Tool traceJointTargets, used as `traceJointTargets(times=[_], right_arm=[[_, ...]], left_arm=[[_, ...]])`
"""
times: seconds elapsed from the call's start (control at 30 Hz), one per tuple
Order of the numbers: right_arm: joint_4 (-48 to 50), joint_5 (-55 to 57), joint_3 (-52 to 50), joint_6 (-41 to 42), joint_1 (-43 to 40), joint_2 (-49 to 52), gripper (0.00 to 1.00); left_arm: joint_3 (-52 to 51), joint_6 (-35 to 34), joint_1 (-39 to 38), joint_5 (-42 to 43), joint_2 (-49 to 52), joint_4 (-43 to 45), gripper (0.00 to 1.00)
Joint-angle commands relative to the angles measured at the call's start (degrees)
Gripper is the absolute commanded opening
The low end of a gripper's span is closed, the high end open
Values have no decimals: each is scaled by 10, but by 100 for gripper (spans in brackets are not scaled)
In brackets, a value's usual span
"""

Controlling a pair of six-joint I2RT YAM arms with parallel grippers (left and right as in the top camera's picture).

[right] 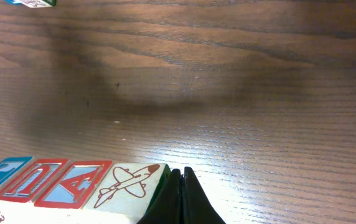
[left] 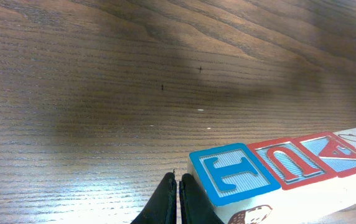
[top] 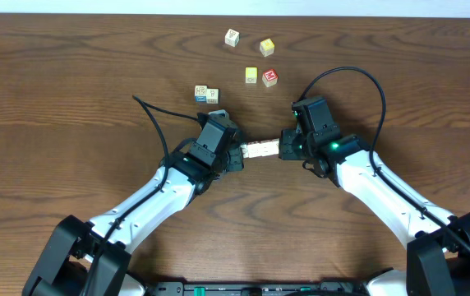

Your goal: Lift 4 blocks

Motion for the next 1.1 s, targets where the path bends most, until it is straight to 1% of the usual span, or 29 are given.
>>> traceJointTargets(times=[0.0,0.27,0.63,0.93,1.07], right_arm=[[19,-192,-1,20,64,11,1],[19,-191,-4,20,64,12,1],[55,-207,-32,33,69,12,1],[75,-195,-32,38,101,12,1],[74,-193,-32,37,101,12,1]], left_arm=[[12,-6,-48,143,-1,45,7],[-10,-21,-48,144,-1,72,7],[-11,-21,-48,144,-1,77,7],[-11,-21,-48,144,-1,77,7],[-11,-21,-48,144,-1,76,7]])
